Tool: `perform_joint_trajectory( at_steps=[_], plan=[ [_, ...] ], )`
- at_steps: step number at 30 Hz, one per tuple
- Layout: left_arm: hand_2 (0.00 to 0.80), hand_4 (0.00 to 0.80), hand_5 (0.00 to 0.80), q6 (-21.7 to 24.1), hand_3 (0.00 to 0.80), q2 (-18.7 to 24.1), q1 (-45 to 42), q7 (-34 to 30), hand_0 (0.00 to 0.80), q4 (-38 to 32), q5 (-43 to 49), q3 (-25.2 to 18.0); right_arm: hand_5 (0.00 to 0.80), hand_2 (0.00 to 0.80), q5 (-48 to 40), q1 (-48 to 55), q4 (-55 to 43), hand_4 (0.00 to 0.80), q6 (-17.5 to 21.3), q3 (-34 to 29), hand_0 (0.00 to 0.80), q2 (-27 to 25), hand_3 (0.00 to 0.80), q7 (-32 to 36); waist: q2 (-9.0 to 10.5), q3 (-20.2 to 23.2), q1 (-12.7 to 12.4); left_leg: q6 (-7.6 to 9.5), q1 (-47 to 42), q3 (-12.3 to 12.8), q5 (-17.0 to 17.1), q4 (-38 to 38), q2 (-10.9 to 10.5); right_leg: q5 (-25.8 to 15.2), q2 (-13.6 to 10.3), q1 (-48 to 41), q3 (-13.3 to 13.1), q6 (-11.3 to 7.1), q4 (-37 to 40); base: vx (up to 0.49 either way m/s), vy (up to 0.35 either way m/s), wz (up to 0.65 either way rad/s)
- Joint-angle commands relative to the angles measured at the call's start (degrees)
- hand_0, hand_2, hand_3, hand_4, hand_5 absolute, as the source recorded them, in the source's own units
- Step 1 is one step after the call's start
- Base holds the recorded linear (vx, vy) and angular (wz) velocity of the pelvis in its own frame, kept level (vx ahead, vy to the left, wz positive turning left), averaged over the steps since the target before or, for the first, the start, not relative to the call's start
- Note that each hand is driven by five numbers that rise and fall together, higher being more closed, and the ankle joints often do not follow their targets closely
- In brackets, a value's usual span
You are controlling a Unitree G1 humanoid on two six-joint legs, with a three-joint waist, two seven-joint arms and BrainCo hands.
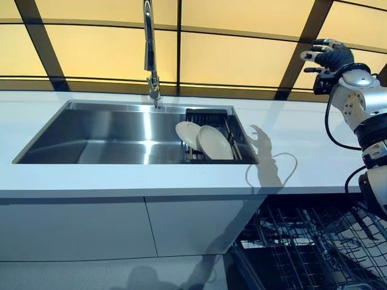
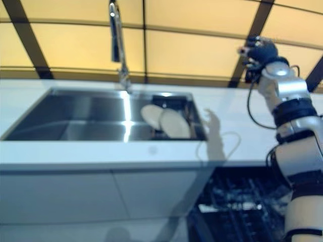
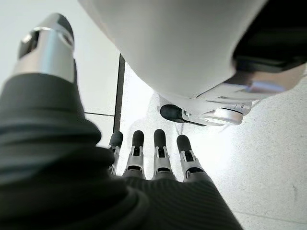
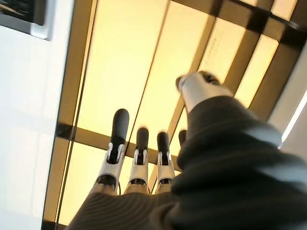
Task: Take plates into dishwasher
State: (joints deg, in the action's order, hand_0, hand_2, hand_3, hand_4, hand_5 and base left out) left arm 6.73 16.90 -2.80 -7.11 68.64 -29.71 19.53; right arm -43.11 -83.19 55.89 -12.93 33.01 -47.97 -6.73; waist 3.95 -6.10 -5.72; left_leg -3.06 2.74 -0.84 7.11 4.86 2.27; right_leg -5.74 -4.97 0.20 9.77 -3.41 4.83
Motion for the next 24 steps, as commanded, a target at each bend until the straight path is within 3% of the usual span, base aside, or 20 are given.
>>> perform_joint_trajectory(
  at_steps=[1,13,24],
  plan=[
    [0.000,0.000,0.000,-0.09,0.000,1.31,2.49,0.26,0.000,2.30,2.44,0.05,0.000,0.000,3.65,-4.07,-3.56,0.000,1.59,5.25,0.000,-3.23,0.000,1.48,2.71,-0.85,-1.33,0.16,-2.89,1.64,-4.37,0.14,-1.42,-1.38,-2.24,-0.19,-1.04,-2.75,0.17,0.000,0.000,0.00],
    [0.000,0.000,0.000,-0.62,0.000,-0.25,4.09,1.29,0.000,0.87,1.13,0.46,0.000,0.000,18.94,3.21,-9.36,0.000,-1.54,7.68,0.000,3.72,0.000,5.08,1.58,-3.10,-2.17,0.42,-1.91,1.13,-3.85,0.14,-1.78,-1.74,-2.89,0.45,-0.14,-2.70,0.17,-0.010,0.006,0.00],
    [0.000,0.000,0.000,0.90,0.000,-1.02,6.40,1.18,0.000,-0.42,-1.81,1.48,0.000,0.000,21.02,3.54,-6.71,0.000,-3.48,8.55,0.000,8.30,0.000,6.79,-0.42,-7.96,-3.85,0.68,2.26,-1.00,-2.12,0.14,-2.52,-2.48,-3.52,3.40,1.10,-2.44,0.17,-0.087,0.033,0.11]
  ],
)
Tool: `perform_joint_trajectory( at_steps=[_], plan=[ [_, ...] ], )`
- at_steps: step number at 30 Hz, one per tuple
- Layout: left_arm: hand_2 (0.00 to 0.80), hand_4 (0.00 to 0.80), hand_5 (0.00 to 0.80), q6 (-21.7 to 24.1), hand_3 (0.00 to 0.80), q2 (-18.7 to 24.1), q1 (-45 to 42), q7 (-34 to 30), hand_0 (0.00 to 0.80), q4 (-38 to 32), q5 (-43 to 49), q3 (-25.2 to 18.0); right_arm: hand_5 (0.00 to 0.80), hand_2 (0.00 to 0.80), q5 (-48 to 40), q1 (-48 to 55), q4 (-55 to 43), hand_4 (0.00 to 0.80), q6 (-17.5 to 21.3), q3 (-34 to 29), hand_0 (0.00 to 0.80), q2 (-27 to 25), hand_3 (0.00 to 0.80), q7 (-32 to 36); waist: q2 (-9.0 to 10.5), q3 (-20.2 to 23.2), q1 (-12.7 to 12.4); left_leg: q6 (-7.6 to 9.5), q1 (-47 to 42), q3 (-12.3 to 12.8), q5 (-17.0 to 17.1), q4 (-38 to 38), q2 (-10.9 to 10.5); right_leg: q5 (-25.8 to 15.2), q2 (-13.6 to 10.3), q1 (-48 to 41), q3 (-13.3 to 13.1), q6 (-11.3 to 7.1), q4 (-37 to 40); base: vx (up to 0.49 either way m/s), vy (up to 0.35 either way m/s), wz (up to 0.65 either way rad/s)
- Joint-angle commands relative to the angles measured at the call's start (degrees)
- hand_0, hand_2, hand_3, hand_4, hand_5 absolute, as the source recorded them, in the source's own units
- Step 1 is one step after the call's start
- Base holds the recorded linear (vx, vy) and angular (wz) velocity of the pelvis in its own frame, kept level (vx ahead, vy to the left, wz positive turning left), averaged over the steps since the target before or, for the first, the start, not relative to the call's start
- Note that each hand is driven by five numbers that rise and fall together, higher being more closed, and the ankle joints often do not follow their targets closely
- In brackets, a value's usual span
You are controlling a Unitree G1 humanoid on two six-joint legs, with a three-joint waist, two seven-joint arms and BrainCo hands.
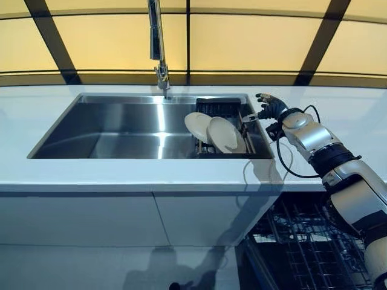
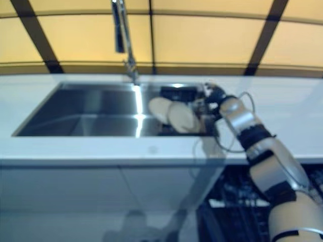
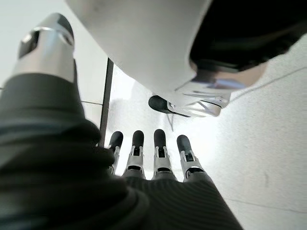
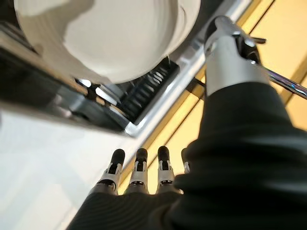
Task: Take plates into dishwasher
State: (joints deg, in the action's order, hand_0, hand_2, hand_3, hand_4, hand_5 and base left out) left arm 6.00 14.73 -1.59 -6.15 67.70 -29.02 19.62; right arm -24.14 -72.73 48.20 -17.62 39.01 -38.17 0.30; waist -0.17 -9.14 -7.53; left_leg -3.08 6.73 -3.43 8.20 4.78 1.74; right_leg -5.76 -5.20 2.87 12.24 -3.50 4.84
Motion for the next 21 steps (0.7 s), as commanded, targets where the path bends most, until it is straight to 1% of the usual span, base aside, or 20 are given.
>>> perform_joint_trajectory(
  at_steps=[1,5,11,14,16,21],
  plan=[
    [0.000,0.000,0.000,1.71,0.000,1.16,5.36,0.10,0.000,0.30,-2.69,1.38,0.000,0.000,2.46,-6.97,1.48,0.000,1.09,2.57,0.000,-1.45,0.000,-0.14,3.47,-5.42,-2.26,0.71,-1.09,1.37,-3.00,0.22,-2.08,-2.58,-3.43,1.24,-1.09,-2.39,0.16,-0.081,0.033,0.06],
    [0.000,0.000,0.000,1.82,0.000,1.34,5.56,-0.19,0.000,-0.42,-3.71,1.72,0.000,0.000,2.75,-7.37,2.29,0.000,0.56,2.80,0.000,-1.34,0.000,-0.01,3.00,-6.72,-2.68,0.74,-0.03,1.16,-2.57,0.22,-2.23,-2.93,-3.68,2.17,-0.54,-2.49,0.02,-0.053,0.025,0.08],
    [0.000,0.000,0.000,2.03,0.000,1.34,6.34,-0.55,0.000,-0.85,-5.24,1.90,0.000,0.000,2.99,-8.20,3.86,0.000,0.78,2.90,0.000,-0.35,0.000,0.23,2.21,-8.39,-2.93,0.75,1.39,1.20,-2.01,0.22,-2.32,-3.31,-3.95,3.73,-0.04,-2.60,-0.31,-0.039,0.026,0.07],
    [0.000,0.000,0.000,1.77,0.000,1.33,6.60,-0.61,0.000,-0.97,-5.88,1.85,0.000,0.000,3.17,-8.28,3.46,0.000,0.05,2.71,0.000,0.32,0.000,0.02,2.00,-8.85,-2.95,0.72,1.80,1.23,-1.82,0.22,-2.36,-3.43,-4.02,4.15,0.00,-2.65,-0.40,-0.011,0.007,0.00],
    [0.000,0.000,0.000,1.97,0.000,1.22,6.69,-0.90,0.000,-0.94,-5.79,1.67,0.000,0.000,3.24,-8.17,3.49,0.000,0.30,2.62,0.000,0.72,0.000,-0.06,1.86,-9.08,-2.94,0.73,1.94,1.24,-1.73,0.22,-2.42,-3.50,-4.07,4.37,0.09,-2.68,-0.48,-0.017,0.012,0.00],
    [0.000,0.000,0.000,1.63,0.000,1.13,6.86,-0.83,0.000,-1.16,-5.73,1.82,0.000,0.000,3.00,-7.89,2.69,0.000,-0.49,2.11,0.000,1.35,0.000,0.17,1.94,-9.05,-2.89,0.69,1.74,1.42,-1.78,0.22,-2.34,-3.50,-4.17,4.25,0.11,-2.72,-0.57,0.000,0.000,0.00]
  ],
)
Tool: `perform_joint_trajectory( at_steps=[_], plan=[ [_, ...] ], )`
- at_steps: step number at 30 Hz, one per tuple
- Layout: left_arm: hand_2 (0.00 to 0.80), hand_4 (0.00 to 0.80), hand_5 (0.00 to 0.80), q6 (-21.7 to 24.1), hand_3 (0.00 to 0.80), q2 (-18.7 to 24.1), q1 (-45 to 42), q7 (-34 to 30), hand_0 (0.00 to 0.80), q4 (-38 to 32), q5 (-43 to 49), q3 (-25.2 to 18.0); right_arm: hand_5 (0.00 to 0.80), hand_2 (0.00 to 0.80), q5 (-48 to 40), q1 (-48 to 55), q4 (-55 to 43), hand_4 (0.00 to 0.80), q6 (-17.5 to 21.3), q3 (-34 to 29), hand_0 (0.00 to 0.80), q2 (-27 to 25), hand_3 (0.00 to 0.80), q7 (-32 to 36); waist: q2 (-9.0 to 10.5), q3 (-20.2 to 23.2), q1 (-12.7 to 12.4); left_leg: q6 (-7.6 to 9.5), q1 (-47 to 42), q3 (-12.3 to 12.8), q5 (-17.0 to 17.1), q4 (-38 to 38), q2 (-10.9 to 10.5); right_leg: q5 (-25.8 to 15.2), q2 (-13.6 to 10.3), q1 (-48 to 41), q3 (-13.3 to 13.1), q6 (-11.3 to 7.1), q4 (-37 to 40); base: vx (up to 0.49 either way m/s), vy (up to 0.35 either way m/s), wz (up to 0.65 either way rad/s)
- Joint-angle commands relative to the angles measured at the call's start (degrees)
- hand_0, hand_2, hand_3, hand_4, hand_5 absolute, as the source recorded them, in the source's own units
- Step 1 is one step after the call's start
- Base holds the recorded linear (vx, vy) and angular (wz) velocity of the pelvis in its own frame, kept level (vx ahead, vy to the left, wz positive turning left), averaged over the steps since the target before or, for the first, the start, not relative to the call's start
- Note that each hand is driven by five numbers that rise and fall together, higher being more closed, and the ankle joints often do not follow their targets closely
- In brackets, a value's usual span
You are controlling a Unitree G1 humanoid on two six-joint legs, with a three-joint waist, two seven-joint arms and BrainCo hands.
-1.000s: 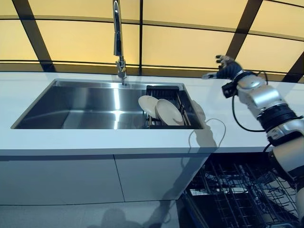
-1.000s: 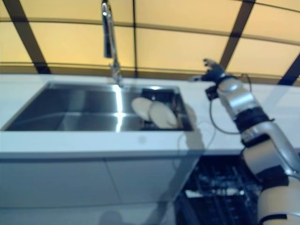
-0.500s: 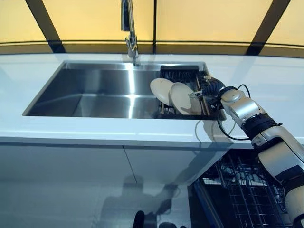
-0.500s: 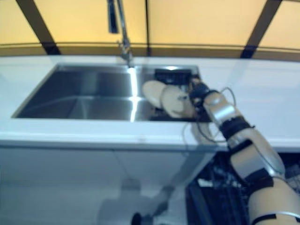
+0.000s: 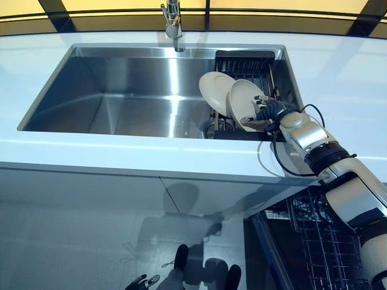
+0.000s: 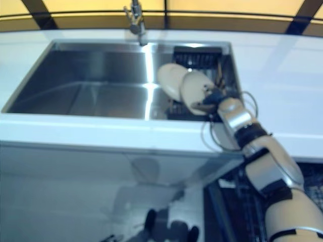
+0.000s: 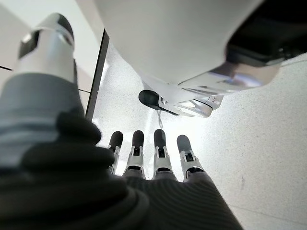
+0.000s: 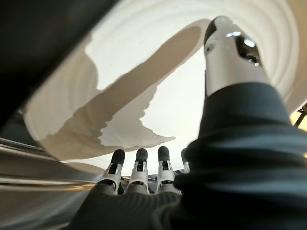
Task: Take plates into dishwasher
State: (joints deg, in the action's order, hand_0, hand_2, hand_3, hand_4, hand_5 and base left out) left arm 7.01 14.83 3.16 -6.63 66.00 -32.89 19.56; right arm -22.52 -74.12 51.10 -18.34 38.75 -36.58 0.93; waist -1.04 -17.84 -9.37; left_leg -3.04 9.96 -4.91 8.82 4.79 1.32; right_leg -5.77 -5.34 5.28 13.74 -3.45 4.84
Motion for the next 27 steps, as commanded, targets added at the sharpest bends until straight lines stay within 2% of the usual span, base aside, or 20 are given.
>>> perform_joint_trajectory(
  at_steps=[1,13,27],
  plan=[
    [0.000,0.000,0.000,0.41,0.000,1.01,2.12,-0.18,0.000,0.42,-1.80,1.91,0.000,0.000,1.07,-6.41,-0.69,0.000,-0.13,2.32,0.000,-0.14,0.000,-0.60,2.91,-0.30,-1.01,0.63,-1.66,2.97,-2.42,0.21,-1.89,-3.51,-4.05,1.74,-1.42,-2.79,-0.61,0.000,0.000,0.00],
    [0.000,0.000,0.000,-0.16,0.000,1.07,1.86,0.59,0.000,0.61,-0.78,1.82,0.000,0.000,1.03,-5.43,-3.74,0.000,-1.33,1.43,0.000,0.65,0.000,0.32,3.86,1.07,-0.62,0.58,-3.03,3.41,-2.72,0.21,-1.64,-3.29,-3.71,0.53,-1.89,-2.70,-0.63,0.000,0.000,0.00],
    [0.000,0.000,0.000,-1.02,0.000,1.78,0.70,1.29,0.000,1.99,2.98,0.86,0.000,0.000,0.55,-5.97,-4.21,0.000,-2.80,1.87,0.000,-2.15,0.000,1.70,6.39,4.66,0.32,0.53,-5.81,4.21,-3.85,0.21,-1.30,-2.83,-2.84,-2.04,-3.14,-2.64,-0.02,0.030,-0.019,0.00]
  ],
)
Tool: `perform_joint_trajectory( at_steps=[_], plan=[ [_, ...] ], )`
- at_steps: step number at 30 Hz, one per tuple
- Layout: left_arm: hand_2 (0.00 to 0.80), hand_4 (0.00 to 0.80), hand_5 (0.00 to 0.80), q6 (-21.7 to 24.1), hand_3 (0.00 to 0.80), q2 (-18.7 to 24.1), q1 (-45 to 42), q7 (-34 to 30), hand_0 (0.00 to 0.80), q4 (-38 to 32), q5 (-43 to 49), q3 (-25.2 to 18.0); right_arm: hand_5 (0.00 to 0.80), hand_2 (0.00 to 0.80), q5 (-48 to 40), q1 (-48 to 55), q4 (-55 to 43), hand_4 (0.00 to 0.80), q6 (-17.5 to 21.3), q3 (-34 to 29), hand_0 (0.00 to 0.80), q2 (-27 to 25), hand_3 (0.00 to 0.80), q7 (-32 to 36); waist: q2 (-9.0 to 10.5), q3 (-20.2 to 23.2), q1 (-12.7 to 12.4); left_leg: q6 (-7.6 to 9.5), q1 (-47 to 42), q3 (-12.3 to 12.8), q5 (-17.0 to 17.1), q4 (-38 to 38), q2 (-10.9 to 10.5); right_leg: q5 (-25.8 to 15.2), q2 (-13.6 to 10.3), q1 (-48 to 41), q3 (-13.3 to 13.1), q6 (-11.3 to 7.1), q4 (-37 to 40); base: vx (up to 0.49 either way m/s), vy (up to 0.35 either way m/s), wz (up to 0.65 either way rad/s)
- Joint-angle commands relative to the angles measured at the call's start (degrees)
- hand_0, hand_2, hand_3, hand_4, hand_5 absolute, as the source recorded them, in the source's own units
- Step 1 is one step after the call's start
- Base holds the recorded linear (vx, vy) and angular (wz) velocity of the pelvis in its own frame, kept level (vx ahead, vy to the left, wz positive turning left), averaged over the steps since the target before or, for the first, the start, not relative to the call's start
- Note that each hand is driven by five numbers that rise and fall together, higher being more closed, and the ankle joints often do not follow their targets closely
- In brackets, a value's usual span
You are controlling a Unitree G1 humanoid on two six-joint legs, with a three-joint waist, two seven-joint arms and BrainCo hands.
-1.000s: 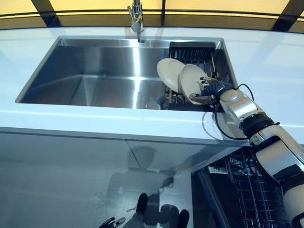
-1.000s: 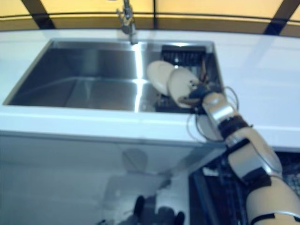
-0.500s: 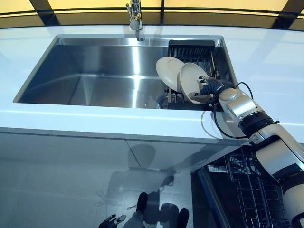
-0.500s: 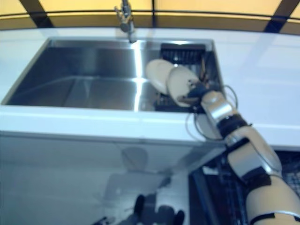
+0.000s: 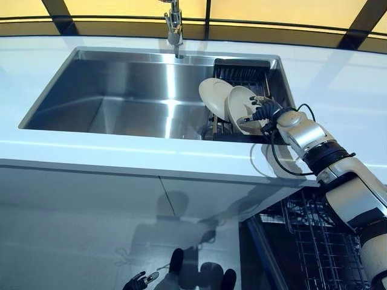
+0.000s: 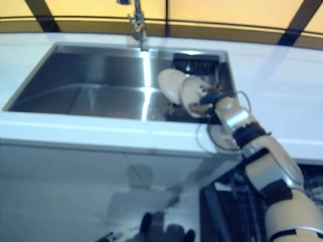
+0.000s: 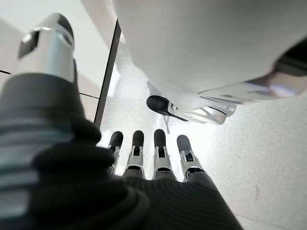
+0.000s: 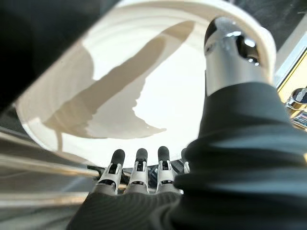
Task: Take plates into dishwasher
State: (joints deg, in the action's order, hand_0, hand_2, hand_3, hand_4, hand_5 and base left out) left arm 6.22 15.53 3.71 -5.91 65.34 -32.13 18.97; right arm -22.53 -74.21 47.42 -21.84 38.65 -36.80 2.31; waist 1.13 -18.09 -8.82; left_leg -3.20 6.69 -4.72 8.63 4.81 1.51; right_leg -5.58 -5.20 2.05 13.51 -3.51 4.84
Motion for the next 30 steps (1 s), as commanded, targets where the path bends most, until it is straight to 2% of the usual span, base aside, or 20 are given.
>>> perform_joint_trajectory(
  at_steps=[1,10,30],
  plan=[
    [0.000,0.000,0.000,-0.26,0.000,1.09,0.13,0.59,0.000,2.71,2.31,1.45,0.000,0.000,0.40,-5.92,-0.48,0.000,0.78,2.01,0.000,-2.05,0.000,0.44,4.28,5.03,-0.18,0.68,-2.65,4.06,-3.71,0.19,-1.48,-3.01,-2.96,1.11,-2.98,-2.58,0.00,0.039,-0.016,-0.05],
    [0.000,0.000,0.000,-0.81,0.000,0.92,-0.30,0.85,0.000,3.05,2.61,1.20,0.000,0.000,0.28,-4.89,-1.86,0.000,0.01,1.44,0.000,-1.64,0.000,1.19,4.71,6.03,0.15,0.64,-3.70,4.57,-4.16,0.19,-1.29,-2.81,-2.69,0.25,-3.60,-2.40,0.16,0.026,-0.004,-0.04],
    [0.000,0.000,0.000,-0.61,0.000,1.00,0.57,1.11,0.000,3.01,1.86,1.23,0.000,0.000,-1.34,-4.94,-2.99,0.000,-2.22,2.05,0.000,0.84,0.000,0.31,5.33,5.47,-0.26,0.69,-2.81,4.44,-3.96,0.19,-1.31,-2.80,-2.52,0.85,-3.17,-2.25,0.16,0.000,0.000,0.00]
  ],
)
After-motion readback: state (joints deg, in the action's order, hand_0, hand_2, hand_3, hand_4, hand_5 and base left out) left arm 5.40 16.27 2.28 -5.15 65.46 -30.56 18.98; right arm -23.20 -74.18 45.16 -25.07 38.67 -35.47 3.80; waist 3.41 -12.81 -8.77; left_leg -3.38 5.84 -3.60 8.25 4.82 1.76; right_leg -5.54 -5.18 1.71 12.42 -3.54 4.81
